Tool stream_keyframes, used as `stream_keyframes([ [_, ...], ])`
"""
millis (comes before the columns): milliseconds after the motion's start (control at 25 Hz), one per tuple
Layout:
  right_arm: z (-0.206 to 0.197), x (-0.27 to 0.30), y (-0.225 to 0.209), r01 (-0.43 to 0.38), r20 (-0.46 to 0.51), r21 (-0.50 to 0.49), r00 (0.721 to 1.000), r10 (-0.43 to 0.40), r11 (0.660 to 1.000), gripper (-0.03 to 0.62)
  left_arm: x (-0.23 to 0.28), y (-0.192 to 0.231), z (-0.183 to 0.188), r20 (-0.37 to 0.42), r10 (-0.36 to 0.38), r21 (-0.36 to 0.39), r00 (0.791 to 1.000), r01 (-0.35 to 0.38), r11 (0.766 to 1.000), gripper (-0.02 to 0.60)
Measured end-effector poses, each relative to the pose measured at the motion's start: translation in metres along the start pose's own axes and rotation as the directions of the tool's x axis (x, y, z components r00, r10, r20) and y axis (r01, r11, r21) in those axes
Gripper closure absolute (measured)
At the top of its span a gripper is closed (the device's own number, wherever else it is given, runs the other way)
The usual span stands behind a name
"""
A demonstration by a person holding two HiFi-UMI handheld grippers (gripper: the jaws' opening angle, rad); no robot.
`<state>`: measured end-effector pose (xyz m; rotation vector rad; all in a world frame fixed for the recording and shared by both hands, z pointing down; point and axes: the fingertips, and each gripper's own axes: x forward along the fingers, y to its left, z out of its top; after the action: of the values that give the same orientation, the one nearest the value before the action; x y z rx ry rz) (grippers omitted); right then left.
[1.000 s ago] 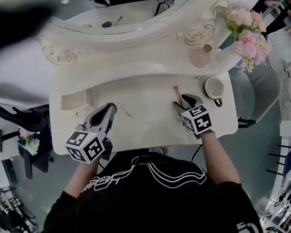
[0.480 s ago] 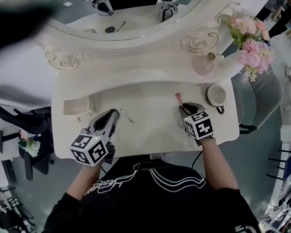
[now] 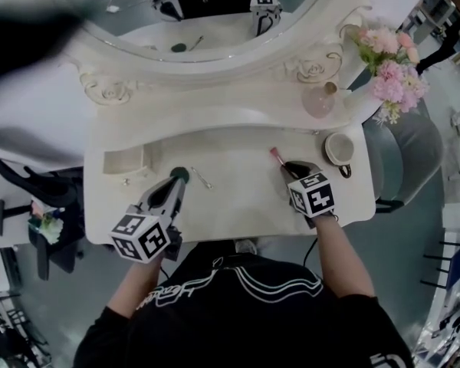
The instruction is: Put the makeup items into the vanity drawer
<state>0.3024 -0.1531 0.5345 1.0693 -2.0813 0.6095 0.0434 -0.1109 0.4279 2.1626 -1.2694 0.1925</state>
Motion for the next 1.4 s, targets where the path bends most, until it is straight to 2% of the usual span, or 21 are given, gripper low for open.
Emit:
stream_keyframes([
  [120, 0.005, -0.012, 0.007, -0.012, 0.026, -0.007, 1.000, 0.012, 1.000, 0.531, -0.009, -0.005, -0.006, 0.009, 0.001, -0.030, 1.000, -0.001, 1.000, 0.549],
  [320, 0.020, -0.037, 0.025, -0.031, 0.098, -0.074, 0.994, 0.038, 0.997, 0.530, -0.019, -0.027, -0.002, 0.061, 0.000, -0.013, 0.998, 0.000, 1.000, 0.549],
  [520, 0.044, -0.059, 0.056, -0.105, 0.193, -0.124, 0.973, 0.128, 0.987, 0.531, -0.035, -0.051, -0.002, 0.097, -0.030, -0.030, 0.995, 0.033, 0.999, 0.549],
  [680, 0.069, -0.076, 0.080, -0.117, 0.245, -0.184, 0.956, 0.161, 0.976, 0.531, -0.048, -0.053, 0.001, 0.114, -0.055, -0.037, 0.992, 0.059, 0.998, 0.549],
  [1040, 0.130, -0.066, 0.148, -0.139, 0.274, -0.301, 0.935, 0.225, 0.943, 0.531, -0.073, -0.007, 0.028, 0.132, -0.044, -0.041, 0.990, 0.049, 0.998, 0.549],
  [1400, 0.176, -0.026, 0.219, -0.207, 0.244, -0.343, 0.922, 0.300, 0.916, 0.531, -0.094, 0.066, 0.055, 0.106, -0.021, -0.053, 0.994, 0.027, 0.998, 0.549],
])
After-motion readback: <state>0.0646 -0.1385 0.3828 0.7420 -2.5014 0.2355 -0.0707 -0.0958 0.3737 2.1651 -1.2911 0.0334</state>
